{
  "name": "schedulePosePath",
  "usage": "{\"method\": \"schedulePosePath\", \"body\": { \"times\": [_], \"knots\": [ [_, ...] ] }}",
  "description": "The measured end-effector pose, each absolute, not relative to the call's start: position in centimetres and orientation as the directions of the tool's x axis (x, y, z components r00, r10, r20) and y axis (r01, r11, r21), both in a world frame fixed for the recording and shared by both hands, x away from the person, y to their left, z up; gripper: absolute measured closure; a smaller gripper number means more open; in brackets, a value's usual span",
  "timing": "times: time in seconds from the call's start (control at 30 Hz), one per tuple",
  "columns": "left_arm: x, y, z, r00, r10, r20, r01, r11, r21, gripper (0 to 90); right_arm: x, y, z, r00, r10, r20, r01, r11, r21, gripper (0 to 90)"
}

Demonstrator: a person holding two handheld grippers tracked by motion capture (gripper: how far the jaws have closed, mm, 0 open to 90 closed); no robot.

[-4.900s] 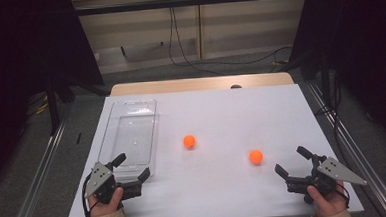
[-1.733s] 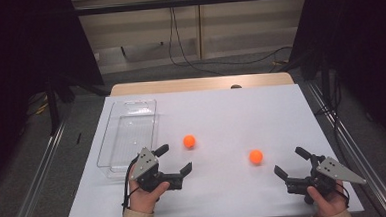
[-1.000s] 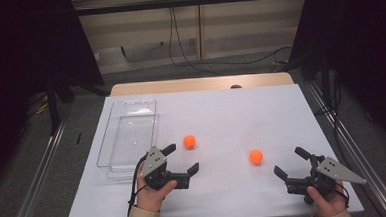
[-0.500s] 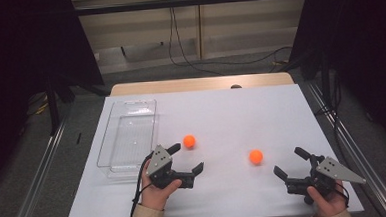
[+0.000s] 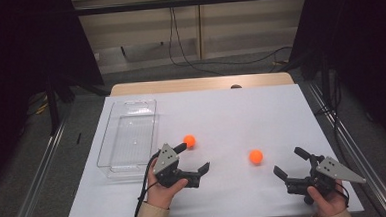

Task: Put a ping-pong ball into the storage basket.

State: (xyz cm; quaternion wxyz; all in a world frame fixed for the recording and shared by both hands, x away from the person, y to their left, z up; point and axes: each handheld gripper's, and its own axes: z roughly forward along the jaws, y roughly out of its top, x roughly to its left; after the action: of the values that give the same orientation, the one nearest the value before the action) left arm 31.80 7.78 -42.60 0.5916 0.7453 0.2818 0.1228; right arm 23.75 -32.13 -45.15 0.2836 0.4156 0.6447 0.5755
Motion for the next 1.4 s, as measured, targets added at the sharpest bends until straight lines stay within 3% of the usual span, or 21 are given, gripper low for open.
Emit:
{"method": "schedulePosePath", "body": {
  "times": [1.4],
  "knots": [
    [32.8,4.2,-42.9,0.837,0.525,-0.155,0.291,-0.188,0.938,1.8,23.9,-32.1,-44.9,-0.506,0.852,0.133,0.234,-0.013,0.972,0.5]
  ]
}}
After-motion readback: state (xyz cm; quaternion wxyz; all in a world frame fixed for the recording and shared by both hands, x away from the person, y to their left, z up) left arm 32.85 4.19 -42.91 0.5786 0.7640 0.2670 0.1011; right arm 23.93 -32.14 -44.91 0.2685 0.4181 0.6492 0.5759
